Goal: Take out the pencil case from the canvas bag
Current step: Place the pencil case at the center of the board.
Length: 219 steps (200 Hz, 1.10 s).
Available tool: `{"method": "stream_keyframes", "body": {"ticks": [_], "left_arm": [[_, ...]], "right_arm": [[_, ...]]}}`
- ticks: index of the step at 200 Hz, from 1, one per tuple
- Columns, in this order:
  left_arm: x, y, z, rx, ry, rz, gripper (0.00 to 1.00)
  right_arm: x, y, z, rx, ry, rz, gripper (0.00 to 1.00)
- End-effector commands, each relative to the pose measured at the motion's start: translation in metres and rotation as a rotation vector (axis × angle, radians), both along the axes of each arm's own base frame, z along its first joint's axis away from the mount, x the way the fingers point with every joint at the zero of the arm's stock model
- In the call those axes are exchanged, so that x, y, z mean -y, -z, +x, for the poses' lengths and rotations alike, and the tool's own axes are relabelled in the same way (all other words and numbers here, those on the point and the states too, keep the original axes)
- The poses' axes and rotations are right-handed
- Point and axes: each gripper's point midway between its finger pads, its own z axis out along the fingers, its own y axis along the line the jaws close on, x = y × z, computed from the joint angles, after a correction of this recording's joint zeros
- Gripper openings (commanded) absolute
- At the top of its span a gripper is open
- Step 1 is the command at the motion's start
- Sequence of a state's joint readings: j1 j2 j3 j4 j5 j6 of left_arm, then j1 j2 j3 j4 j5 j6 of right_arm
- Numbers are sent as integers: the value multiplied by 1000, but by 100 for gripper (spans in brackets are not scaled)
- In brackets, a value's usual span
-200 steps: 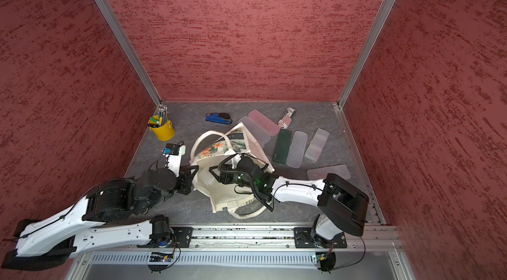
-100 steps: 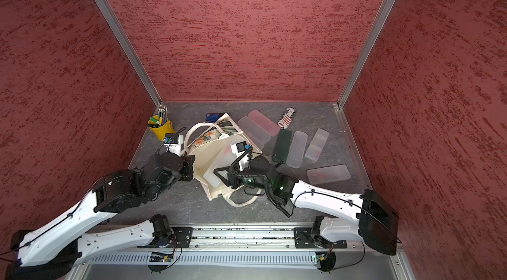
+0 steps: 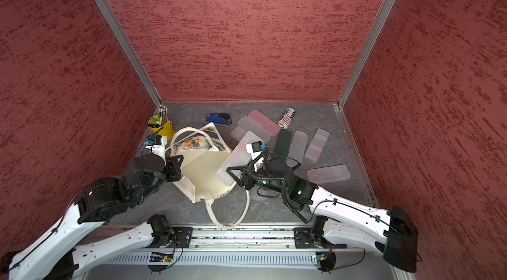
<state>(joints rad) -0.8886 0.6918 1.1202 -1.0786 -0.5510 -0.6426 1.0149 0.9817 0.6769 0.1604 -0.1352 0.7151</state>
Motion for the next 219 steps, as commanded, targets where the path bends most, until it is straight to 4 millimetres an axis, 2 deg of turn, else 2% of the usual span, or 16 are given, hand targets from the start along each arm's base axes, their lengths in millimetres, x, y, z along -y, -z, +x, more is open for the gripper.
{"method": "stream_keyframes", "body": {"ticks": [1,26,55,88,123,170,219], "left_arm": [[-7,-20,-2,69,-25,-93,0],[-16,-23,-8,80,-36,-107,0],[-18,-16,-10,78,-38,-123,0],[-17,-6,-9,71,-39,-121,0],[-13,0,-10,57,-22,-121,0],[-17,2,-13,68,-22,-136,0],[-17,3,-14,78,-19,-161,0]], "right_arm": [[17,2,9,7,64,-51,20],[37,21,14,-32,122,-124,20],[67,63,18,-132,200,-215,19],[87,94,10,-226,213,-229,19],[108,133,2,-327,225,-322,19],[129,161,-6,-413,261,-315,18],[133,178,-9,-497,257,-255,18]]}}
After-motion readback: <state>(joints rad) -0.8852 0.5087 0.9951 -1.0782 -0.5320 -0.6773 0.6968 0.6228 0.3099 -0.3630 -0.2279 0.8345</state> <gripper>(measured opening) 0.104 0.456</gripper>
